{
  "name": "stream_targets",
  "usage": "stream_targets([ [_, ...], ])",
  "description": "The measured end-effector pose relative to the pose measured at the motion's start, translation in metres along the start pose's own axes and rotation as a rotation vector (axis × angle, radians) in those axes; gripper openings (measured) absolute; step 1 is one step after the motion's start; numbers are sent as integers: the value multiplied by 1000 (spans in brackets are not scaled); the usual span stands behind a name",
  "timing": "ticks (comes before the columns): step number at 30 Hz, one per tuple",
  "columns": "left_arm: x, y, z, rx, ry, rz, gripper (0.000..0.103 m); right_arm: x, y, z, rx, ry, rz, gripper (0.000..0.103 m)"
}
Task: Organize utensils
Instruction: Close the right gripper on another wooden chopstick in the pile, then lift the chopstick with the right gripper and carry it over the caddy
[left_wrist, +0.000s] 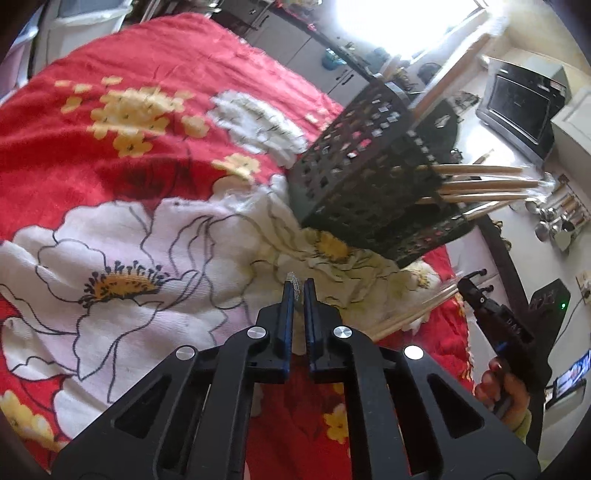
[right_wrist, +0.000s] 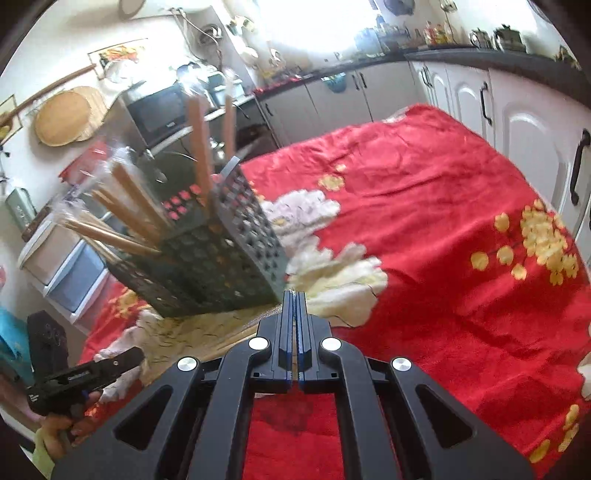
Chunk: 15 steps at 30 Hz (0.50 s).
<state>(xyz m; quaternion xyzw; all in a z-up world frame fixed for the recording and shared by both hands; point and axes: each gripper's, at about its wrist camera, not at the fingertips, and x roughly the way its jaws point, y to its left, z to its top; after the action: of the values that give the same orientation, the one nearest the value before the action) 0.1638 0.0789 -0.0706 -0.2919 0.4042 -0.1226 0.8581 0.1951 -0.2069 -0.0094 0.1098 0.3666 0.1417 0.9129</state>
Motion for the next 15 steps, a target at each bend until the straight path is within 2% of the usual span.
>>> stream_targets([
  [15,-58,-57,12,126,-146,-81,2,-72,49,22,-104,-159,128,2],
])
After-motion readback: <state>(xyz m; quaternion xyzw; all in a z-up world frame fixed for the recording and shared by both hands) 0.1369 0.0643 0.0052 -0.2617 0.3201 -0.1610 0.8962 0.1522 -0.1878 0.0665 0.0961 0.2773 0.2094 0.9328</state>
